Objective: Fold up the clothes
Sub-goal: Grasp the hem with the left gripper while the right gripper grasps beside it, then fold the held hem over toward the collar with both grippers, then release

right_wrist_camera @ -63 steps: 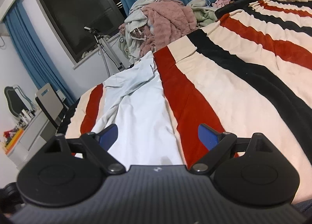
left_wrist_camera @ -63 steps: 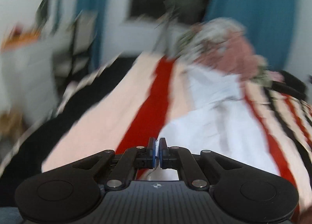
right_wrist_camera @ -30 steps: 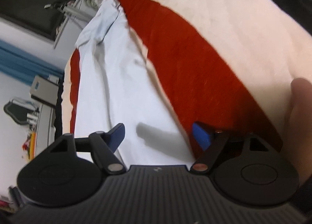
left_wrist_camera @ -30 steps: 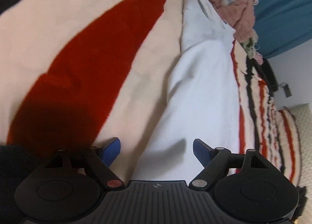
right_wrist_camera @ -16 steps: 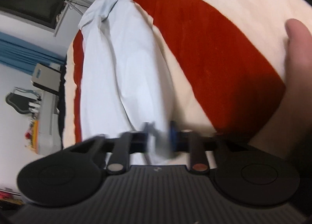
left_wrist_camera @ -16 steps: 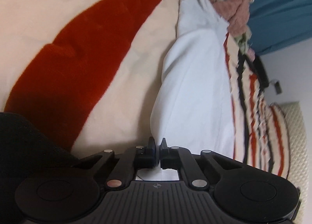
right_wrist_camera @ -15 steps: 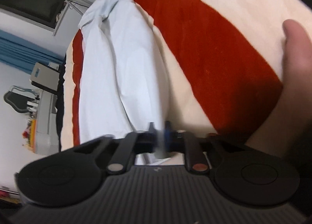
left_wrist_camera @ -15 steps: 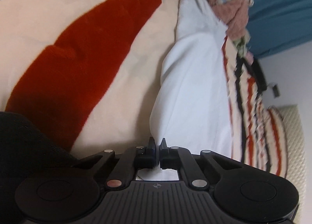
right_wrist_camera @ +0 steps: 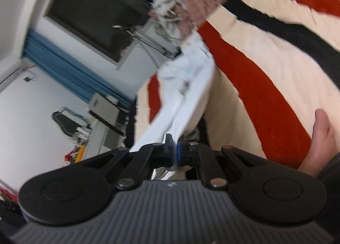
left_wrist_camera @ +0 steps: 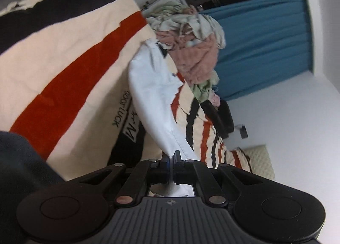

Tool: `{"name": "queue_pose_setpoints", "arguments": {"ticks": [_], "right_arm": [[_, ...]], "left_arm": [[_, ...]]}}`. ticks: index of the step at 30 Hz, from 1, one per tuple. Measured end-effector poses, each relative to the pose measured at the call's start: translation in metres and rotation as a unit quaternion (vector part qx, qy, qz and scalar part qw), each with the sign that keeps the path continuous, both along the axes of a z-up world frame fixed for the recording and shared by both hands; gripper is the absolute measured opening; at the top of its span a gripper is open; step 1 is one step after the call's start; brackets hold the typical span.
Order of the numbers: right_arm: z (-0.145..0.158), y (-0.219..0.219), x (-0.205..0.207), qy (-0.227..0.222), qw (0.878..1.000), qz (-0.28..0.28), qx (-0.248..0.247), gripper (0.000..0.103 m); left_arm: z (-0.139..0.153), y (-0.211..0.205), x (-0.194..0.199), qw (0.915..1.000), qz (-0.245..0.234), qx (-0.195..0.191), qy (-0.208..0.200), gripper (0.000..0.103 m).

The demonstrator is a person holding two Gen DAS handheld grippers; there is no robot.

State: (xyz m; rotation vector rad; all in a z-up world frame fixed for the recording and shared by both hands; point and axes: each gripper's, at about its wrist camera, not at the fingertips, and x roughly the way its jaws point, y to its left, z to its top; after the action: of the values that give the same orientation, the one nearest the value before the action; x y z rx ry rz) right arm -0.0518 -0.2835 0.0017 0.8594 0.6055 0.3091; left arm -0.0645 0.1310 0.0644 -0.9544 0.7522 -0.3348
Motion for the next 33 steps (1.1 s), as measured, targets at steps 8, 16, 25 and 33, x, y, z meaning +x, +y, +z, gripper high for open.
{"name": "queue_pose_setpoints", "arguments": {"ticks": [8, 16, 25, 33], "right_arm": [[-0.009, -0.013, -0.029, 0.024, 0.999, -0.003, 0.026, 0.006], [-0.028, -0.012, 0.050, 0.067, 0.996, -0.040, 0.034, 0.007], [-0.060, 0.000, 0.175, 0.066, 0.996, -0.056, 0.011, 0.007], [-0.093, 0.014, 0.259, -0.003, 0.997, -0.042, -0.061, 0.007]], "left_arm": [[-0.002, -0.003, -0.017, 0.9994, -0.017, 0.011, 0.028, 0.003], [-0.017, -0.012, 0.057, 0.9978, -0.003, 0.039, 0.055, 0.003], [-0.040, -0.027, 0.180, 0.9953, 0.023, 0.093, 0.018, 0.003], [-0.074, -0.038, 0.262, 0.9851, 0.028, 0.163, -0.045, 0.003]]}}
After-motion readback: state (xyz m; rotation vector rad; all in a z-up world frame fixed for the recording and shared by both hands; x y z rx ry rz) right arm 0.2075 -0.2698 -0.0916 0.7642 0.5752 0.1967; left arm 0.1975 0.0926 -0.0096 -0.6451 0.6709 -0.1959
